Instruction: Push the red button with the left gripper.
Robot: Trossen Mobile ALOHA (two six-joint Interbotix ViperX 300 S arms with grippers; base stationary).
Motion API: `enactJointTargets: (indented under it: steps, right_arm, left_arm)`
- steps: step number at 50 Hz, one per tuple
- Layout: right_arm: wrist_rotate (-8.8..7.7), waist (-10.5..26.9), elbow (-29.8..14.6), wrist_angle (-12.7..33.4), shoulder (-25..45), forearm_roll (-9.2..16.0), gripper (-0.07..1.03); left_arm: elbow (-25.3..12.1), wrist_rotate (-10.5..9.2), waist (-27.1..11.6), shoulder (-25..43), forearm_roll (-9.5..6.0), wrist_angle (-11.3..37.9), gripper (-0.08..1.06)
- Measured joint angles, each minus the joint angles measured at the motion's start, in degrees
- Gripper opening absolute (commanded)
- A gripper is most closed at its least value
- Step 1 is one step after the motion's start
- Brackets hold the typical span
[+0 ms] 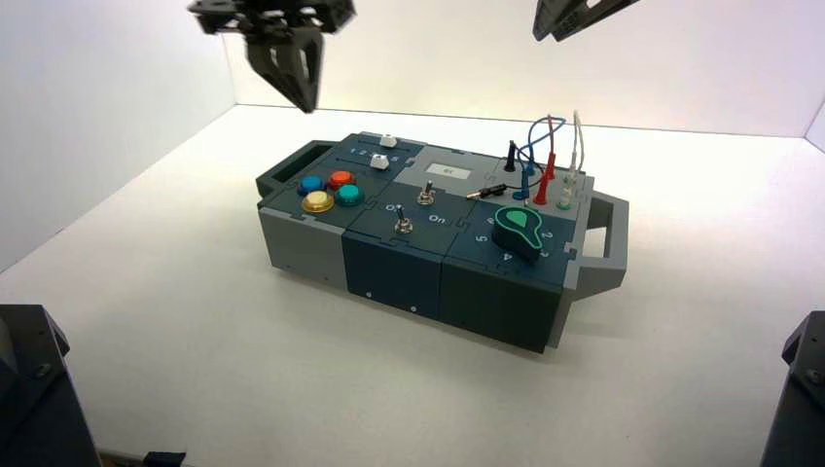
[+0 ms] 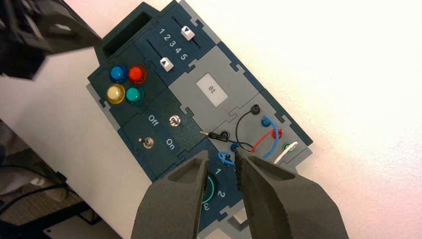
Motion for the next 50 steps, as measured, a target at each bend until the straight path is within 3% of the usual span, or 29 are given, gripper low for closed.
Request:
enactJointTargets:
  steps: [13, 50]
  right_arm:
    - [0.09, 0.0, 0.0, -0.5, -0.1, 0.1, 0.32]
    - [0.09, 0.0, -0.2, -0.6, -0.2, 0.0, 0.32]
  left_arm:
    - [-0.9, 0.09, -1.2, 3.8, -1.76, 0.4, -0.03]
    - [-2.5, 0.18, -2.9, 9.9, -2.9, 0.5, -0.03]
